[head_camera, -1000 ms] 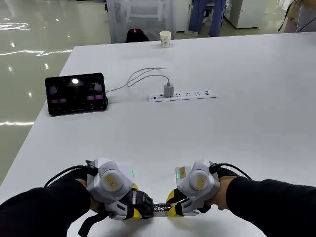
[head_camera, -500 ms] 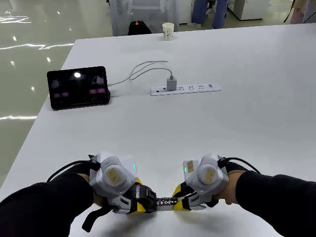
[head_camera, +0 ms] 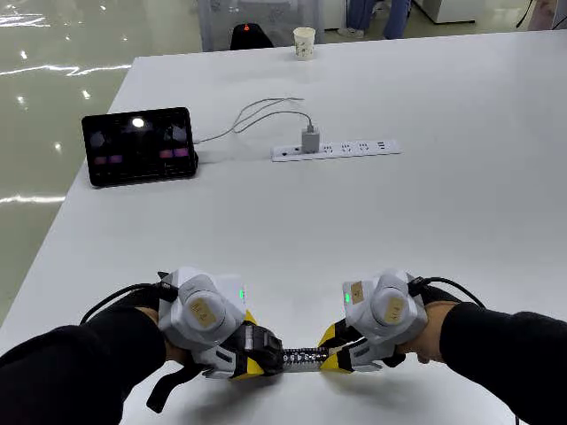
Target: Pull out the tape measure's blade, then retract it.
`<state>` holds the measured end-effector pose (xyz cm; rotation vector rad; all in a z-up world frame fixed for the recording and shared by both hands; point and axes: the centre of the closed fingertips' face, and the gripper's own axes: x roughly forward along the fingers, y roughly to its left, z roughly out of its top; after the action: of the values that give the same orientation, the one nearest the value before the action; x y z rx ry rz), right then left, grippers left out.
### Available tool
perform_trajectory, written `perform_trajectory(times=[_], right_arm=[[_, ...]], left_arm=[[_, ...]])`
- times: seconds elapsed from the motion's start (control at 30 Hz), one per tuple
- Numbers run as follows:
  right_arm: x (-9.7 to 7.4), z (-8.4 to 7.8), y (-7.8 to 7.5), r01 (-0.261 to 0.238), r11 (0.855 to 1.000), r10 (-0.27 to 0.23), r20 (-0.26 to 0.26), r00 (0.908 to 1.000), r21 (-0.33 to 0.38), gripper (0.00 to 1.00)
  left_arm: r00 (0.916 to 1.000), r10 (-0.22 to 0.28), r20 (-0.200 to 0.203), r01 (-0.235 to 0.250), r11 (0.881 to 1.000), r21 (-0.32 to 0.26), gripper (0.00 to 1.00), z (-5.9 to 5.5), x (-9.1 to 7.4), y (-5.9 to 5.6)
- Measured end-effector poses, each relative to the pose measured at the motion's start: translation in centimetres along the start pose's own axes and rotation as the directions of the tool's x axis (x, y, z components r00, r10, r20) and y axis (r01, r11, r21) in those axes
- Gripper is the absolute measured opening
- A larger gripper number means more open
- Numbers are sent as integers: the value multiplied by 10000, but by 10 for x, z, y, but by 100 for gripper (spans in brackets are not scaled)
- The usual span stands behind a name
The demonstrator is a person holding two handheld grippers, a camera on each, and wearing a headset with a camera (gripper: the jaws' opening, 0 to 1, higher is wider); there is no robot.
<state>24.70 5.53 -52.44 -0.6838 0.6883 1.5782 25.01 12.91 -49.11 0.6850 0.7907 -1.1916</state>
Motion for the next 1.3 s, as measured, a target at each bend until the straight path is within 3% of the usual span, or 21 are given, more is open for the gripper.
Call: perform_trajectory(times=[1.3], right_arm=[[-23,-24,-2,110,9999,-110,-123,9999,-36,10]], left_arm=[[10000,90,-18,-90,9999,-109,31,0,-1,0]])
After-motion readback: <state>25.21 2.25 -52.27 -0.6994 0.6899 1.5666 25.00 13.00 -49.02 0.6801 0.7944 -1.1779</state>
